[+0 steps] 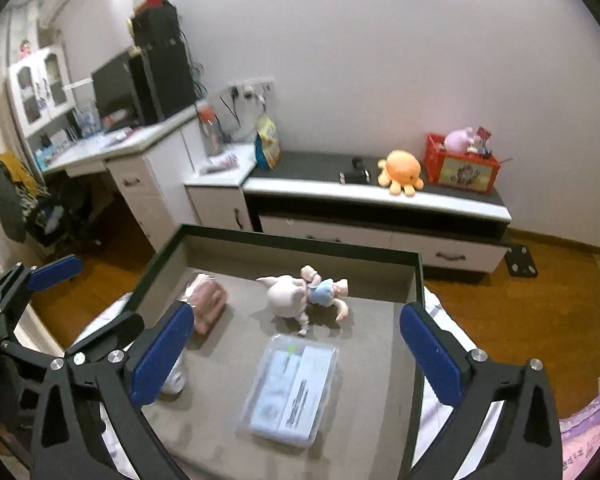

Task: Organize rigid objects
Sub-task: 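Lower the cup and pig figurine into the pink box and open both grippers, then withdraw both grippers from the box back over the table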

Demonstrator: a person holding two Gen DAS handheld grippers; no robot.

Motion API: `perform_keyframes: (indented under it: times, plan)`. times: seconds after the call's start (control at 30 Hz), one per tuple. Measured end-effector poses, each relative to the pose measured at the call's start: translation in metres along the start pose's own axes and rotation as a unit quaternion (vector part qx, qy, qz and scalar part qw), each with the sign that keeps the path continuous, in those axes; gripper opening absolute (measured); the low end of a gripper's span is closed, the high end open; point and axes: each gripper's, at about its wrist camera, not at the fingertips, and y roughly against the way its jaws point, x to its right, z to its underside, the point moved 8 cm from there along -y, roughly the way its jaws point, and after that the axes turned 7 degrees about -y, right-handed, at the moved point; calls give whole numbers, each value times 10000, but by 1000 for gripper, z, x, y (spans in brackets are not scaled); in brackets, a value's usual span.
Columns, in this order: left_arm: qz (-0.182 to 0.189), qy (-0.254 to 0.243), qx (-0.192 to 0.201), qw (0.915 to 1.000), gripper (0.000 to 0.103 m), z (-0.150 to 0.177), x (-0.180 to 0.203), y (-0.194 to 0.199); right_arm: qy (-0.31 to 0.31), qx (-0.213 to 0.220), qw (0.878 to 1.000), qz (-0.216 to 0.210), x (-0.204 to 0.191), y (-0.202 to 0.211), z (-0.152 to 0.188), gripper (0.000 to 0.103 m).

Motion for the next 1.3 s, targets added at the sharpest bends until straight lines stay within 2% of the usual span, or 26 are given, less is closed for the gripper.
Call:
perform_keyframes:
  times: [0.1,0.23,0.4,0.7,0.8,0.93,1.3]
  plan:
    - [-180,38,317,9993,103,4,1,36,-4,264,9996,-65,-3,30,8,103]
    - [-125,191,617,9978,103,16,7,79,-24,629,9980,-104,-3,67,18,103]
    - [-377,108,929,9949,103,25,19,128,8,985,9950,-146,-6,114,41,103]
    - [-578,72,1800,9819,103,47,43,223,184,1820,9830,130,-16,205,88,103]
    - [-615,108,1952,9788,103,60,49,246,227,2056,9780,279,-18,230,106,103]
    - [-649,183,2082,9758,103,79,54,271,156,2266,9736,241,-21,253,129,103]
    - [-777,79,2131,9739,103,105,60,307,148,2383,9707,274,-27,278,160,103]
